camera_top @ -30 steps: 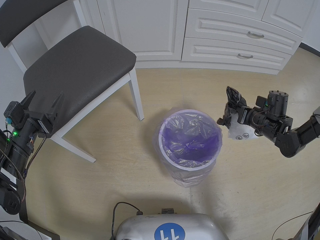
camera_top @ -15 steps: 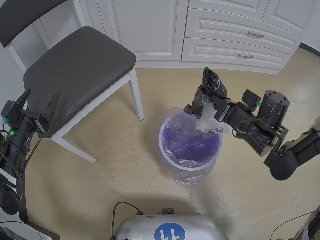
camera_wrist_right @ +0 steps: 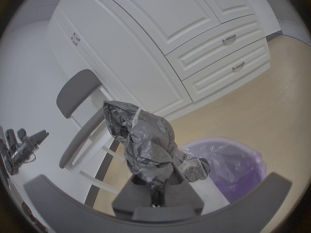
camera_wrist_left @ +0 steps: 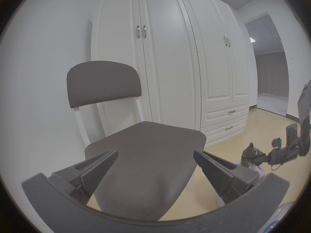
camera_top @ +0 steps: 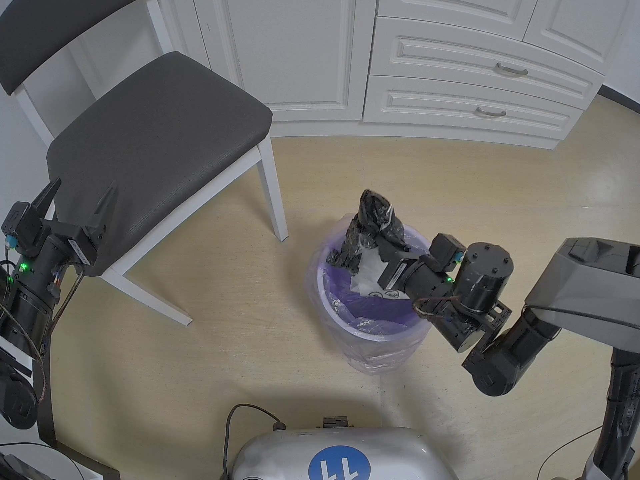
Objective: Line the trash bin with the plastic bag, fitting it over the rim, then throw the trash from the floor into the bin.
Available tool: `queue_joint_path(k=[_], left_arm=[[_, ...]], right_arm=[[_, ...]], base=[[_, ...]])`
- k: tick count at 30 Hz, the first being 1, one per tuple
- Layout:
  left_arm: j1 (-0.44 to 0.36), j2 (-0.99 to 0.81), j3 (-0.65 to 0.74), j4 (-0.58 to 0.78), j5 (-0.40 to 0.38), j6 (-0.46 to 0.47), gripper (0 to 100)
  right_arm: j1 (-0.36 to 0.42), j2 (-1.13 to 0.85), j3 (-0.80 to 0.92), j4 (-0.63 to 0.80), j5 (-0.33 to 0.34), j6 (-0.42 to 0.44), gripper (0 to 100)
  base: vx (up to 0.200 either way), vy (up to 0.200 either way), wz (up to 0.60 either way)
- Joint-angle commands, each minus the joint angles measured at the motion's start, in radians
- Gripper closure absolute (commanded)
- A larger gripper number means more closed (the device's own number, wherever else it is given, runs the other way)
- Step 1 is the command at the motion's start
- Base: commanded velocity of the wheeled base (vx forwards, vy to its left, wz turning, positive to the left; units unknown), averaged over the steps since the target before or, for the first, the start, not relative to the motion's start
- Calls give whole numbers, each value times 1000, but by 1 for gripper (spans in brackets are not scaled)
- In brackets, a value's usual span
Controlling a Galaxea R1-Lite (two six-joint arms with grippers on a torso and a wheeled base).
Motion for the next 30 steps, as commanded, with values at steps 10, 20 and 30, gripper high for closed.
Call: queue_joint_path(k=[10, 20, 30], left_arm=[[2, -12, 20, 0, -3, 2, 0], [2, -3, 22, 0, -1, 2, 0], [0, 5, 23, 0, -1, 2, 0]], right_arm=[[9, 92, 109, -19, 98, -35, 100], [-20, 172, 38, -19, 147, -26, 100], [-82, 218, -76, -19, 123, 43, 100]], base=[[0, 0, 0], [0, 0, 0], [0, 0, 0]])
